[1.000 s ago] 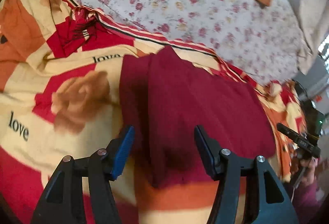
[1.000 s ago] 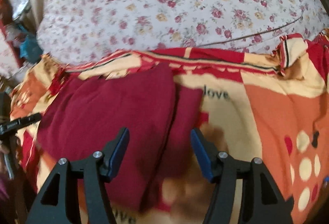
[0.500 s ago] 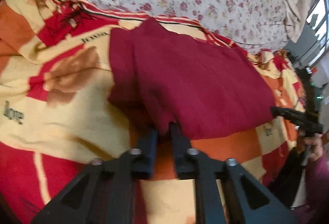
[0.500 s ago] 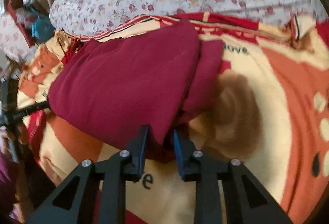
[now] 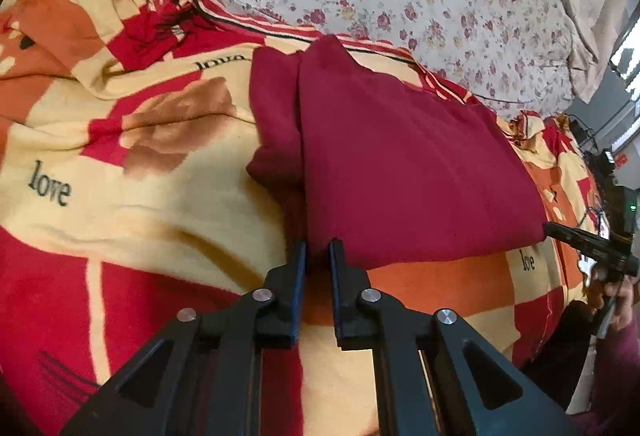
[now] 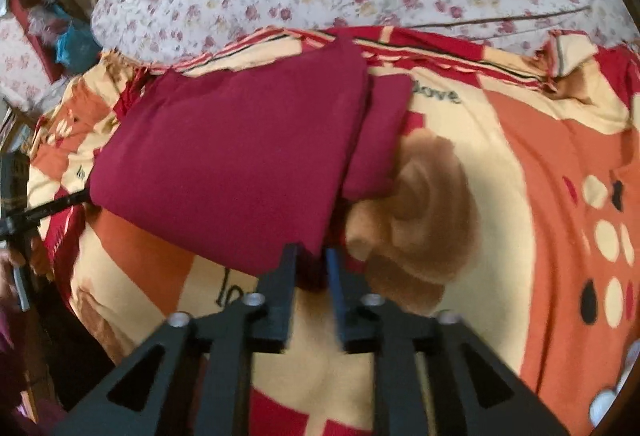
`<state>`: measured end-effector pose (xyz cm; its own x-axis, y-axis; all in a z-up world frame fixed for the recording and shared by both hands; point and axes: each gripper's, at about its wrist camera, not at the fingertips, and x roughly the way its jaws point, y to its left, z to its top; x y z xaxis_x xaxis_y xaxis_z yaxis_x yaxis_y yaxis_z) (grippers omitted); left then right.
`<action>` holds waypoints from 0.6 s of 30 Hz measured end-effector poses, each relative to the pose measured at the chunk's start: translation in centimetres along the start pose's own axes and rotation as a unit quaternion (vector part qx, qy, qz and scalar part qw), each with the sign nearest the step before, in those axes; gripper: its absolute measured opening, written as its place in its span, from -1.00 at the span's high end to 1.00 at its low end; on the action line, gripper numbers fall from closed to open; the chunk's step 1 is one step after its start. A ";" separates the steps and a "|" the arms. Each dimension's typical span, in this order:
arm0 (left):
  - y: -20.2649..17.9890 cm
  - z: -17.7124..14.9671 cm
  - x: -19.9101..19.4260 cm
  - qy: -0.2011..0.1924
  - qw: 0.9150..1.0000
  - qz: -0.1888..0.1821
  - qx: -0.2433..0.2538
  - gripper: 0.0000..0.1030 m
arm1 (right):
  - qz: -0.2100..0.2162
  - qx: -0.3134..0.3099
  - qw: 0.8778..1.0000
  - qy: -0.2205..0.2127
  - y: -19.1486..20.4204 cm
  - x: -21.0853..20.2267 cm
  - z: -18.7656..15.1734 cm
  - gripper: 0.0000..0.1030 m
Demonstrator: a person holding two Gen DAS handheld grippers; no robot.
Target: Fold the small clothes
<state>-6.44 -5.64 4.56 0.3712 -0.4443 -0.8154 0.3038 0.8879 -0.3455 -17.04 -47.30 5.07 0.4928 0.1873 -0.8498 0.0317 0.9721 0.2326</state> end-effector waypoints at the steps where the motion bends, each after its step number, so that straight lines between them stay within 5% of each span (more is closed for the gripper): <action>1: -0.2 0.1 -0.3 -0.002 1.000 0.002 0.001 1.00 | 0.000 0.000 1.000 -0.006 0.2 -0.5 0.1 0.14; 9: -2.4 1.0 -1.6 -0.035 0.998 0.055 0.010 0.96 | 0.018 -0.050 0.998 -0.032 4.9 -1.0 2.3 0.13; 18: -3.6 1.6 0.0 -0.043 0.996 0.074 0.015 0.92 | 0.022 -0.112 0.993 -0.025 11.2 4.9 5.2 0.13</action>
<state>-6.08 -9.04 6.56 0.4863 -0.3190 -0.8135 0.2665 0.9408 -0.2096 -9.72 -36.20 6.03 0.5328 0.2293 -0.8146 -0.1821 0.9711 0.1542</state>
